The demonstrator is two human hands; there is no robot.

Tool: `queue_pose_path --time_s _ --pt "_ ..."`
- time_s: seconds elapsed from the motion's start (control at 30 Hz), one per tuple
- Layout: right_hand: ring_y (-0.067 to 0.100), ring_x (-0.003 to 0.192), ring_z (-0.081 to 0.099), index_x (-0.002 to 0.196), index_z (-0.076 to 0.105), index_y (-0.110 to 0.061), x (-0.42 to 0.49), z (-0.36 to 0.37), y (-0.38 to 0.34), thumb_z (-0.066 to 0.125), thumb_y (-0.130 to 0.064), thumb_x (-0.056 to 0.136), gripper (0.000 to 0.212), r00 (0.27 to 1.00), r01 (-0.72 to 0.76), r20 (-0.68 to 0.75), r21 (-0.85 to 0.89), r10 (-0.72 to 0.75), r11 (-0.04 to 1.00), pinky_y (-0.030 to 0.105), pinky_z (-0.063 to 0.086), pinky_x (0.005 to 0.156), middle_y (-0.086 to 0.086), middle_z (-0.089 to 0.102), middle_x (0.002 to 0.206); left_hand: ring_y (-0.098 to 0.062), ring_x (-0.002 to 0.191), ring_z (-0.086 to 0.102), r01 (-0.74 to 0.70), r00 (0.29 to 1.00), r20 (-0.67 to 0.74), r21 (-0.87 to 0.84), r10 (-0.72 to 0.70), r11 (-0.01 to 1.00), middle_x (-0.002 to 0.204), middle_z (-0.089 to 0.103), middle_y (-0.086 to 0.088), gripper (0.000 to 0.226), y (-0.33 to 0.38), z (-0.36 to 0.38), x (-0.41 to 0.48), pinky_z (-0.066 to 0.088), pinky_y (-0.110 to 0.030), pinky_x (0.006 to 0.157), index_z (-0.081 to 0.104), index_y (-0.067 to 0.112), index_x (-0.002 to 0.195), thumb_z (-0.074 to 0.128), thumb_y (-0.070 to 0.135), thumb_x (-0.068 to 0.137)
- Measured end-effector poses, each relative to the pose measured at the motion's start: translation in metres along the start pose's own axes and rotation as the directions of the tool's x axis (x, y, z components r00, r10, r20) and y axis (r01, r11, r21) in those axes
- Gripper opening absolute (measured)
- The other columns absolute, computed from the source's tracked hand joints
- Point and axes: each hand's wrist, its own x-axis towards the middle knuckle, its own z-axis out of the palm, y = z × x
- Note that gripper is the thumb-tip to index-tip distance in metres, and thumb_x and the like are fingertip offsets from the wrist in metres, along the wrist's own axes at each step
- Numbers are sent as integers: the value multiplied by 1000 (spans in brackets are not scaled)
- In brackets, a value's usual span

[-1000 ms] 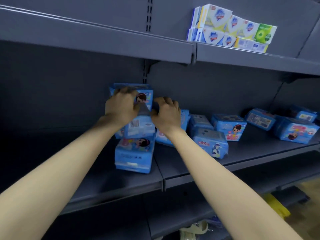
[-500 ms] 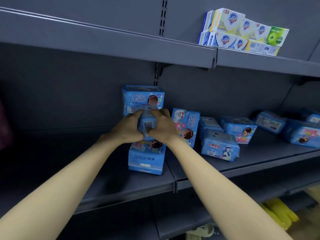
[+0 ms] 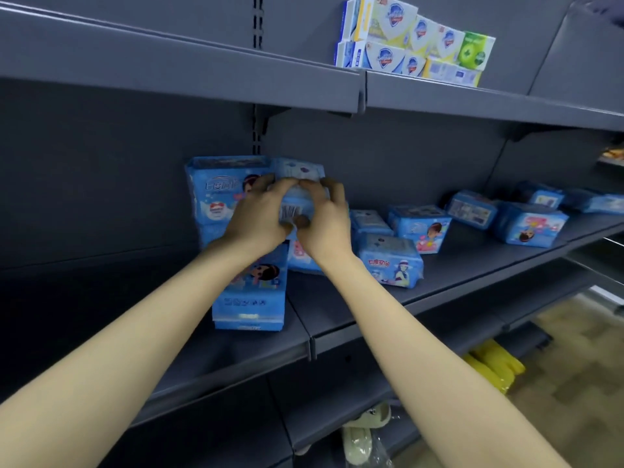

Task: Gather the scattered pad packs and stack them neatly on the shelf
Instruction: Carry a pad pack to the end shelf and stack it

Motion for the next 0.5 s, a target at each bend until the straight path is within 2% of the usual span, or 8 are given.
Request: queue_pose_path --time_s 0.2,0.33,0.5 --pt "42 113 46 126 55 -9 -8 -40 54 57 5 73 54 982 -129 -138 -18 126 991 44 42 94 19 39 135 -28 121 47 -69 996 54 -72 73 995 138 39 -7 58 50 52 20 39 -30 92 43 22 136 63 11 83" --pt "38 114 45 124 55 -9 -11 -62 92 57 4 75 51 976 -183 -134 -66 173 981 44 43 93 16 38 135 -29 119 48 -107 984 125 -177 130 978 137 40 -7 58 72 89 31 44 -36 94 43 24 136 63 11 83" --pt "38 117 43 125 55 -7 -6 -71 126 57 5 77 50 974 -210 -103 -93 200 973 37 41 95 17 40 135 -32 120 48 -85 981 159 -174 114 981 138 40 -10 58 85 123 42 43 -36 96 43 21 136 62 9 83"
